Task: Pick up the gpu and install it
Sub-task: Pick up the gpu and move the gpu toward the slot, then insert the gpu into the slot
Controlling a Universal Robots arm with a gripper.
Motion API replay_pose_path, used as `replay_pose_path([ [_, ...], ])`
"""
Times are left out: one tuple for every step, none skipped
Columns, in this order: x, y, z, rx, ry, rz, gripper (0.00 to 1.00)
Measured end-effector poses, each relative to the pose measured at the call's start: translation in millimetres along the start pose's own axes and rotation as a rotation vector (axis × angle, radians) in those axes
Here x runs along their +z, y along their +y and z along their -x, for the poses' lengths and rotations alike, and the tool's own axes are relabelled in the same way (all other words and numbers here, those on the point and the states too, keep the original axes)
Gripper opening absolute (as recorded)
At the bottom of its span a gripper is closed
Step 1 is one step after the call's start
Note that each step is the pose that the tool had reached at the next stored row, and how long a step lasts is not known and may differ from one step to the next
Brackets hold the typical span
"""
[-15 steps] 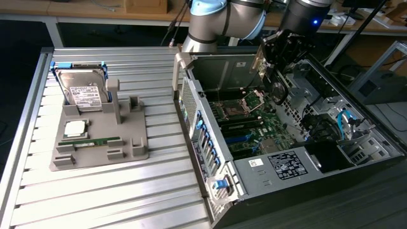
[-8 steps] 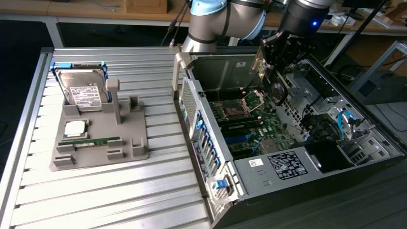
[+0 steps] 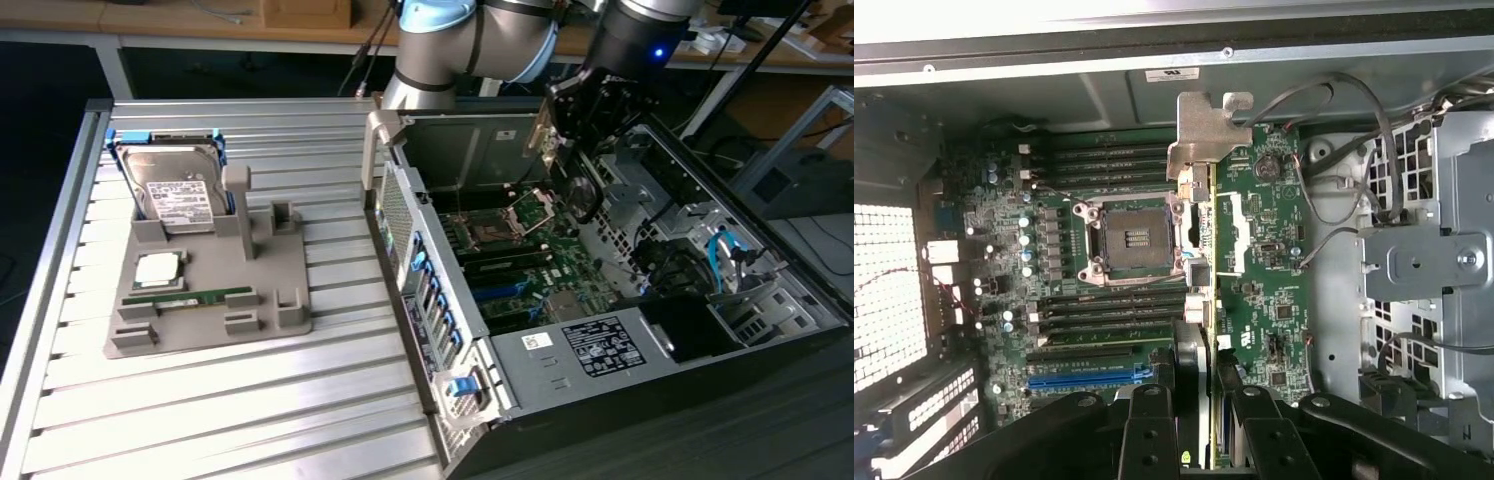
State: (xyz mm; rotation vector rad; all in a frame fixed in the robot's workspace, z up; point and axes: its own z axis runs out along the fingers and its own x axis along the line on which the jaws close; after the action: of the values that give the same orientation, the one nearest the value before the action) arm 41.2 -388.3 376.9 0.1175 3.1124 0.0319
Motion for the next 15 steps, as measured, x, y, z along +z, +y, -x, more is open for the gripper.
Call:
replay_pose_path([
  [0.0,0.0,0.0,0.0,0.0001,0.0,0.27],
  [0.0,0.0,0.0,0.0,0.0,0.0001,0.27],
  [0.0,0.0,0.0,0.0,0.0,0.0,0.27],
  [0.0,0.0,0.0,0.0,0.0,0.0,0.27],
  [0.0,0.0,0.0,0.0,0.0,0.0,0.27],
  [0.0,0.0,0.0,0.0,0.0001,0.0,0.27],
  [0.0,0.0,0.0,0.0,0.0,0.0,0.27],
  [0.0,0.0,0.0,0.0,0.0,0.0,0.27],
  [0.0,0.0,0.0,0.0,0.0,0.0,0.27],
  [0.0,0.0,0.0,0.0,0.0,0.0001,0.27],
  [0.0,0.0,0.0,0.0,0.0,0.0,0.27],
  [0.0,0.0,0.0,-0.002,0.0,0.0,0.27],
  [0.0,0.0,0.0,-0.005,0.0001,0.0001,0.27],
  [0.0,0.0,0.0,-0.01,0.0002,0.0003,0.27],
  [0.0,0.0,0.0,-0.015,0.0003,0.0004,0.27],
])
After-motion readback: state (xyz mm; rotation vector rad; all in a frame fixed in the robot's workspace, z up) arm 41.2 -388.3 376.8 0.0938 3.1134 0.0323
